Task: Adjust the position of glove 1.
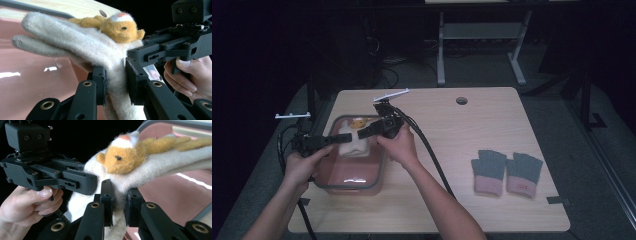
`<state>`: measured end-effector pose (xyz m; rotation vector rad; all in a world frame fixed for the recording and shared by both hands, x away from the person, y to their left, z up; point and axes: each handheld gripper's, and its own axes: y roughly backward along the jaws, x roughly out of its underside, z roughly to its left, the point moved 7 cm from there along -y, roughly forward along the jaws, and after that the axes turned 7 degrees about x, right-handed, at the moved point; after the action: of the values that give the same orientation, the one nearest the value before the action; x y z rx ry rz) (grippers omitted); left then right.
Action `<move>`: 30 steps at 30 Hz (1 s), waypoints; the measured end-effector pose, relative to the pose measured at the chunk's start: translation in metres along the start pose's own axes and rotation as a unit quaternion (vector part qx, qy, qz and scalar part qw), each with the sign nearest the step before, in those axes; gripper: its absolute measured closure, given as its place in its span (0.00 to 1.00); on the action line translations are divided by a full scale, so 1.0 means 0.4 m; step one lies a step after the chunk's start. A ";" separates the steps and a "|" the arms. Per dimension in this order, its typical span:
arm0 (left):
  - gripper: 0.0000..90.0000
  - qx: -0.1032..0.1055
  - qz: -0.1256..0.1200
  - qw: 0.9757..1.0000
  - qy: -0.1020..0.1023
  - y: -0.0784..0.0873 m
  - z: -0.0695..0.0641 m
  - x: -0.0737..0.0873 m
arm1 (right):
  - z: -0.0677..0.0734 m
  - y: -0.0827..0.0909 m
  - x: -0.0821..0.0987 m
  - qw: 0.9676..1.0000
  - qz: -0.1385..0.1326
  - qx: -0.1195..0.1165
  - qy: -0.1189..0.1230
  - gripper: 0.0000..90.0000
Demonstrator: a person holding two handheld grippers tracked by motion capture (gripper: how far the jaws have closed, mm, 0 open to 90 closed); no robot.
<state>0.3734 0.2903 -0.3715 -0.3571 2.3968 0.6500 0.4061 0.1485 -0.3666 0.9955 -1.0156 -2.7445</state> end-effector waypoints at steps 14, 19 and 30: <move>0.79 -0.016 0.019 1.000 0.017 -0.005 0.039 0.031 | -0.025 -0.050 0.030 1.000 0.012 -0.011 -0.021 0.88; 0.79 -0.019 0.029 0.999 0.024 -0.012 0.053 0.046 | -0.038 -0.064 0.044 0.999 0.013 -0.015 -0.032 0.88; 0.79 -0.049 0.067 0.996 0.022 -0.033 0.081 0.077 | -0.071 -0.103 0.083 0.998 0.031 -0.018 -0.051 0.88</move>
<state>0.3713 0.2934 -0.4180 -0.2549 2.4509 0.8310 0.4035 0.1561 -0.4263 0.8123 -0.9893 -2.7784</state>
